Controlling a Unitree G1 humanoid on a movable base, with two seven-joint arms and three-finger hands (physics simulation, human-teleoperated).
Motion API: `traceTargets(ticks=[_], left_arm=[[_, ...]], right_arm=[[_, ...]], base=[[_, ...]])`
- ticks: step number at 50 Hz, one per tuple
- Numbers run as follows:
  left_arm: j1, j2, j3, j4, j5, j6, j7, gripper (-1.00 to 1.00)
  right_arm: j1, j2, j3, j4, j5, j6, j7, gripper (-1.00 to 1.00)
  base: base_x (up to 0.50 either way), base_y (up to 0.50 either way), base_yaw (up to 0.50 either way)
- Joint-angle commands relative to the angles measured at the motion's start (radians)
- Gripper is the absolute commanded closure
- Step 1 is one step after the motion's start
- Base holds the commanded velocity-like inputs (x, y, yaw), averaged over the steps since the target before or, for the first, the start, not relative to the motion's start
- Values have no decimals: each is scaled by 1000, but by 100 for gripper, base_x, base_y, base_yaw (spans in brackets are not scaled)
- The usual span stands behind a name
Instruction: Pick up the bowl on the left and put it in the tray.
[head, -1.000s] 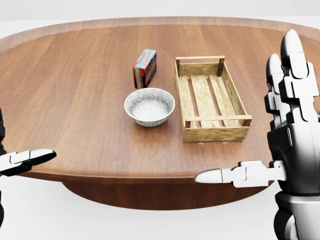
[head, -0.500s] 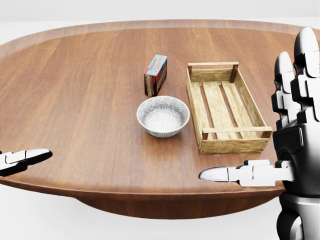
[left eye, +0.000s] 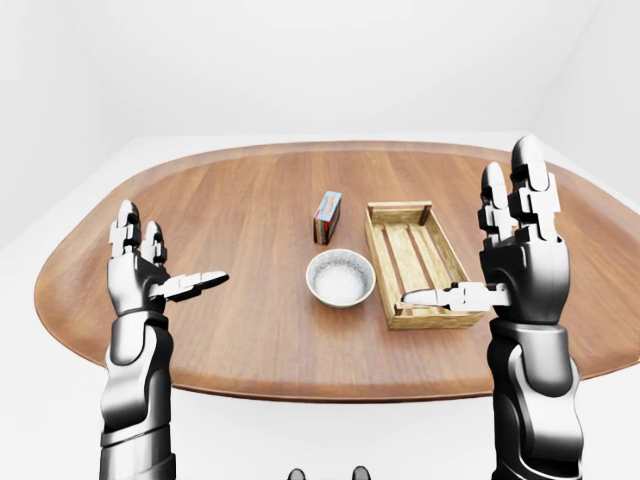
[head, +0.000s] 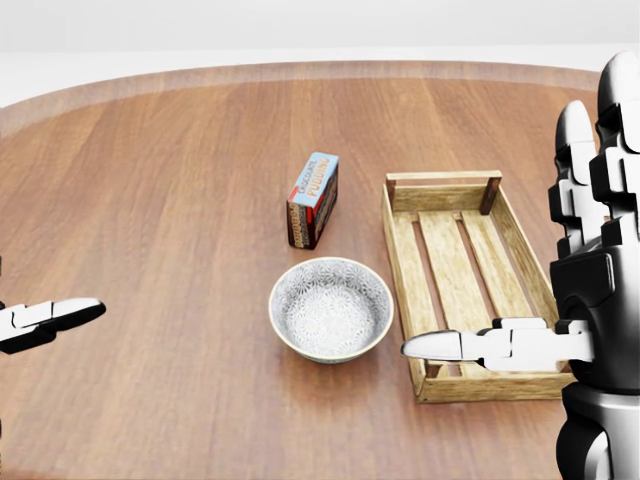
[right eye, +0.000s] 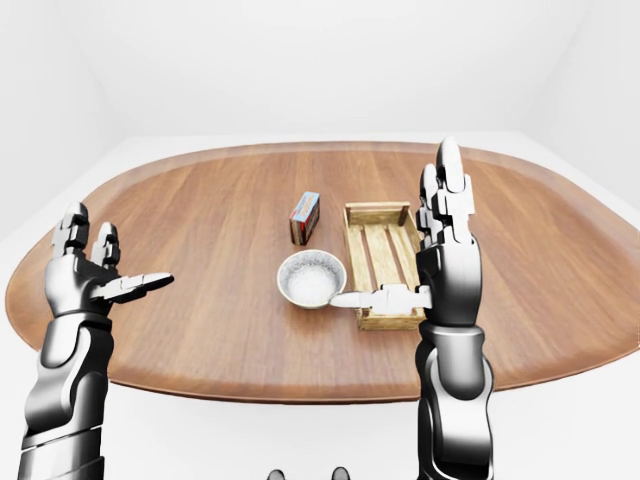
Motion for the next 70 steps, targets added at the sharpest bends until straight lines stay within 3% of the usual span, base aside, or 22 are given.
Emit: traceTargets(ticks=[1, 41, 45, 49, 58, 70], left_arm=[[8, -2, 5, -4, -1, 0, -3, -100], [24, -6, 15, -28, -10, 0, -6, -100], [23, -5, 15, -30, -11, 0, -8, -100], [24, -5, 15, -19, -11, 0, -11, -100], [35, -7, 19, -28, -11, 0, -14, -100], [39, -10, 20, -32, -9, 0, -18, -100]], right_arm=[[4, 0, 0, -2, 1, 0, 0, -100], [-12, -7, 2, -44, -9, 0, 21, -100], [-22, -26, 40, -45, -58, 0, 56, -100], [-8, -55, 103, -48, -150, 0, 160, -100], [-7, -38, 170, -35, -305, 0, 279, -100], [-9, -8, 214, -36, -422, 0, 342, -100]], base=[[50, 0, 0], [48, -1, 0], [0, 0, 0], [0, 0, 0], [0, 0, 0], [0, 0, 0]])
